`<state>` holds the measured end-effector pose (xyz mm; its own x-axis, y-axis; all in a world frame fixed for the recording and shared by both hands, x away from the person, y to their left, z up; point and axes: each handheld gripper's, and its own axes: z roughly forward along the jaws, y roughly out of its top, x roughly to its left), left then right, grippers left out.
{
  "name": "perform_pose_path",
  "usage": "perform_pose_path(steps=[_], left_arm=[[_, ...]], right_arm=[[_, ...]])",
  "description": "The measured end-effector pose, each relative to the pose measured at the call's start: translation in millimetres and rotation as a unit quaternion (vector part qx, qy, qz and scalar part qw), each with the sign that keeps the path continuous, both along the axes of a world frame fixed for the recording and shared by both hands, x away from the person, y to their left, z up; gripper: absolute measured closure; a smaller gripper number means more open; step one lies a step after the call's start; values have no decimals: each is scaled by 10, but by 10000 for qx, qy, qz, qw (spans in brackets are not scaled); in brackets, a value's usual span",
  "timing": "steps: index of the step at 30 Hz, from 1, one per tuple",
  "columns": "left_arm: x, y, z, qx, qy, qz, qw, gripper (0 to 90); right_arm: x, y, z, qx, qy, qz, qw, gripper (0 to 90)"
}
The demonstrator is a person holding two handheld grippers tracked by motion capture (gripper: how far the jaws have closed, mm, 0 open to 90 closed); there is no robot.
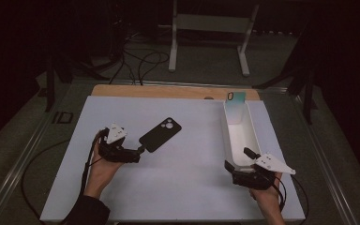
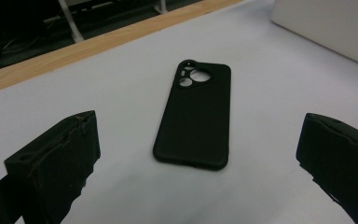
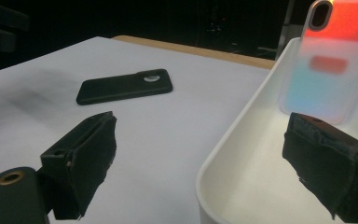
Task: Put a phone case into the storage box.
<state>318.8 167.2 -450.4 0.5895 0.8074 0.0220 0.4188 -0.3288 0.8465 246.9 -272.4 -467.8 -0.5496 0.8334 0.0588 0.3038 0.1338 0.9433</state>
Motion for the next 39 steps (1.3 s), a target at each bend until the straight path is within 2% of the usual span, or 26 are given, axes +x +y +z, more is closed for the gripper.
perform_pose_path(steps=[3,9,16,20,24,27,32,39], left_arm=[[78,-49,-43,52,-8,-33,10000,0],[242,-163,-129,238,103,-111,9996,0],[471,-272,-301,421,393,-150,9982,0],[573,-305,-364,420,507,-183,9977,0],[677,-340,-462,506,713,-151,9961,0],[712,-360,-503,503,788,-154,9955,0],[813,-424,-633,525,1037,-134,9931,0],[883,-475,-677,551,1154,-154,9917,8]], right_arm=[[2,8,-6,-7,20,20,10000,95],[-3,19,3,31,3,22,10000,95],[-13,14,22,93,-30,36,9999,95],[-5,12,10,125,-16,42,9999,95],[0,28,3,115,11,76,9999,96],[0,22,11,113,-17,70,9999,95],[4,3,11,156,-2,45,9999,95],[6,14,9,148,-1,60,9999,95]])
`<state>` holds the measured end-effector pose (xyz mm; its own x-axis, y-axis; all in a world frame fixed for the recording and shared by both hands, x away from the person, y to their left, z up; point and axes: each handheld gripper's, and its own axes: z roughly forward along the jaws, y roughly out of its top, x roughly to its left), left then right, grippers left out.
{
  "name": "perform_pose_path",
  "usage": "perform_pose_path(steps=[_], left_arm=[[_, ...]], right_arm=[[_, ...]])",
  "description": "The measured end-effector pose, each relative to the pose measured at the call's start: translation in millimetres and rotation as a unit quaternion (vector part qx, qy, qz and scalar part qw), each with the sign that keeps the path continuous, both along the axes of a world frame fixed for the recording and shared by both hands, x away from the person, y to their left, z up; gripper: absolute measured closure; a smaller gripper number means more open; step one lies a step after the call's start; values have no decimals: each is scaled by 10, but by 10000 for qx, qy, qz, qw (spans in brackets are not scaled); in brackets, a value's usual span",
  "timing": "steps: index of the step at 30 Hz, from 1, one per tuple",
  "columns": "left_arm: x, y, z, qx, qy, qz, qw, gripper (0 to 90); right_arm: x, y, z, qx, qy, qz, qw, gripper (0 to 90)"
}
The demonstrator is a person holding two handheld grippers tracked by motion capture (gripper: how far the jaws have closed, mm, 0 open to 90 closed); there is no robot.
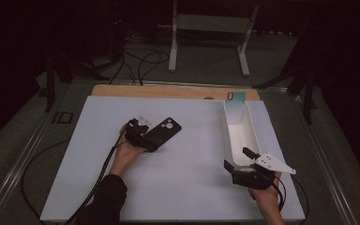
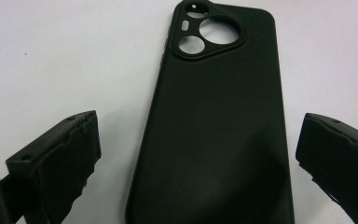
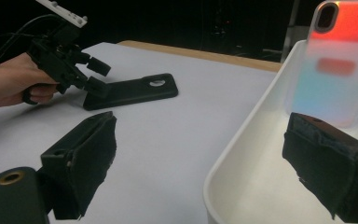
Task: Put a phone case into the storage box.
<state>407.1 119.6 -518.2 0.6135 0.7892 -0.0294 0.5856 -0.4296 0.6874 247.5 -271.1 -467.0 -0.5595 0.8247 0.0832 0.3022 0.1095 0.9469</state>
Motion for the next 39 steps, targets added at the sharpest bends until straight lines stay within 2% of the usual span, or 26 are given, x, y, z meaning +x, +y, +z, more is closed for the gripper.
perform_pose_path(steps=[8,11,13,16,22,27,30,31,36,39], left_arm=[[69,-59,-55,-96,246,4,9997,54],[67,-114,-79,54,296,-93,9995,76],[58,-142,-87,173,238,-119,9995,91],[60,-148,-73,282,267,-150,9991,111],[37,-159,-40,438,429,-180,9980,125],[-38,-134,12,680,668,-307,9950,128],[-72,-123,26,744,751,-356,9938,128],[-117,-109,42,829,832,-428,9922,128],[-267,-49,71,970,1015,-559,9885,129],[-307,-34,79,1028,1053,-589,9874,129]], right_arm=[[0,-6,1,13,1,0,10000,96],[0,-8,2,26,-5,-3,10000,96],[-1,-5,3,17,-17,7,10000,95],[-2,-4,5,33,-12,-9,10000,95],[-4,-12,7,15,-15,-31,10000,96],[-6,-32,13,24,-8,-59,10000,96],[-7,-34,13,30,-7,-66,10000,96],[-7,-32,14,29,-8,-61,10000,96],[-8,-25,19,8,-8,-79,10000,96],[-9,-22,21,8,-11,-71,10000,96]])
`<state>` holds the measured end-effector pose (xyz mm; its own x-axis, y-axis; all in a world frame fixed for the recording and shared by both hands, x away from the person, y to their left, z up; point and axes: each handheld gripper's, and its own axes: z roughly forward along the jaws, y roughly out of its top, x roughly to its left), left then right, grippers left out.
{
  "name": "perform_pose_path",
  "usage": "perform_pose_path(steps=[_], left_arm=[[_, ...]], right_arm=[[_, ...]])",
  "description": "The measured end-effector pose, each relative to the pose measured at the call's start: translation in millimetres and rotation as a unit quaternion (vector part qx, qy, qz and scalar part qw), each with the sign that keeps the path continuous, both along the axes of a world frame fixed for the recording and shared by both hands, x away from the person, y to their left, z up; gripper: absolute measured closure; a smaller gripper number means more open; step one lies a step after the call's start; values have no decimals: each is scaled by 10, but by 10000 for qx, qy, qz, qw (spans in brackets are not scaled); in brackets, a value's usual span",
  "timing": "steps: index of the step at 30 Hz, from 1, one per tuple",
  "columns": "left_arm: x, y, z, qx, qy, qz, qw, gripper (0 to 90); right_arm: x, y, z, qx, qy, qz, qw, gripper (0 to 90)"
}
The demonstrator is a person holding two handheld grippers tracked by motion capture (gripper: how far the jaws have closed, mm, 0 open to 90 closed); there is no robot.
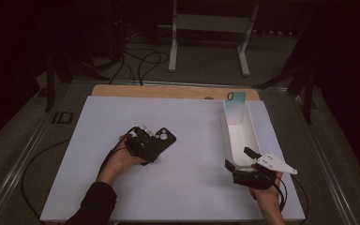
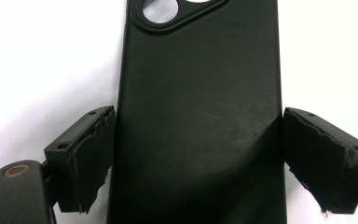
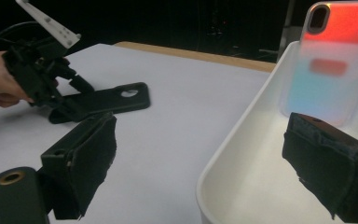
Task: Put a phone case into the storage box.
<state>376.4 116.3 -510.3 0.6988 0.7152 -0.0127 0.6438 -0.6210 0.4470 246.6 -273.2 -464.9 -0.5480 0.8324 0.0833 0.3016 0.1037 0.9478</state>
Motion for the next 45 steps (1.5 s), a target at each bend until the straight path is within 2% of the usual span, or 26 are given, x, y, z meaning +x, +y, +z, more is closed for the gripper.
perform_pose_path(steps=[3,10,18,27,33,41,45], left_arm=[[-52,-2,6,42,49,31,10000,129],[-60,-31,24,179,173,29,9997,132],[-97,-34,31,162,90,75,9998,157],[-170,4,36,15,18,26,10000,171],[-223,48,90,-176,-94,103,9997,170],[-402,19,308,-510,-504,78,9974,167],[-457,7,368,-591,-604,35,9964,165]], right_arm=[[2,4,0,-2,6,-3,10000,96],[4,31,10,-19,2,44,10000,96],[4,35,29,-25,-7,60,10000,96],[13,41,36,-24,-6,56,10000,96],[10,69,56,-29,-3,108,9999,96],[21,110,98,-53,38,224,9997,96],[26,131,118,-68,106,297,9995,97]])
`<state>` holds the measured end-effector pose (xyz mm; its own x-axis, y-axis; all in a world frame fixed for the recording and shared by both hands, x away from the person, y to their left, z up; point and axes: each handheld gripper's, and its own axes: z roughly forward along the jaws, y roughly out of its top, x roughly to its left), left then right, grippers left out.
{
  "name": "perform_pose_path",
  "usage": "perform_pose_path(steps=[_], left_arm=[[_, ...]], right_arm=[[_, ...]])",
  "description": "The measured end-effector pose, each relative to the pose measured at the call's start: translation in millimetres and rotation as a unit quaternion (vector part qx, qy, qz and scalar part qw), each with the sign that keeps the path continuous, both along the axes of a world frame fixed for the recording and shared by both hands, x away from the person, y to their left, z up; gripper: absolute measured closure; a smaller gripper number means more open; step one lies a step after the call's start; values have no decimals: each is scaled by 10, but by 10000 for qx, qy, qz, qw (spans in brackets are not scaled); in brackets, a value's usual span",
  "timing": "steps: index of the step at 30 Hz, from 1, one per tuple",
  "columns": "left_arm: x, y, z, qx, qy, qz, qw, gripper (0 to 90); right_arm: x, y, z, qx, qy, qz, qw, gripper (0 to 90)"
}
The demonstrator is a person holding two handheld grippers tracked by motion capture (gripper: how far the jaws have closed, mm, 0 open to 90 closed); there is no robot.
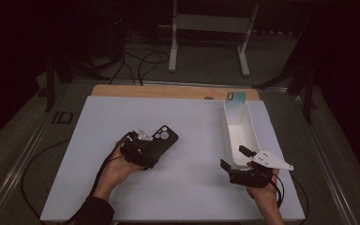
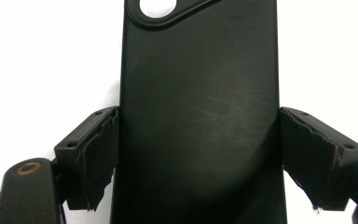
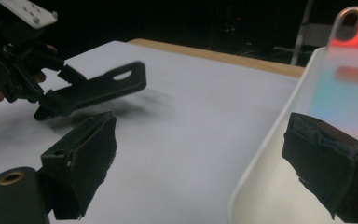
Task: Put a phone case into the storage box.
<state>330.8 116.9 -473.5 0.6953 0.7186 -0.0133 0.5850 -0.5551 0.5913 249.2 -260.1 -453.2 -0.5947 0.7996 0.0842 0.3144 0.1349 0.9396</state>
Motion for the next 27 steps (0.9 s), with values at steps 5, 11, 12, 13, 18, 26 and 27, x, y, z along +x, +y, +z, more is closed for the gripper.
perform_pose_path(steps=[5,11,12,13,18,26,27], left_arm=[[-135,-51,134,-186,-293,-105,9993,164],[-244,-135,232,-350,-471,-228,9980,163],[-260,-153,250,-373,-502,-259,9977,163],[-277,-172,267,-404,-535,-297,9973,163],[-362,-268,327,-521,-720,-505,9948,162],[-473,-405,388,-660,-944,-805,9901,160],[-486,-423,397,-694,-937,-862,9894,160]], right_arm=[[34,47,25,-21,188,95,9998,97],[91,122,38,59,445,280,9986,95],[100,140,42,34,481,279,9984,95],[108,162,47,8,507,279,9983,95],[146,251,109,31,568,389,9976,95],[207,460,212,223,700,642,9952,130],[217,490,216,246,733,687,9946,136]])
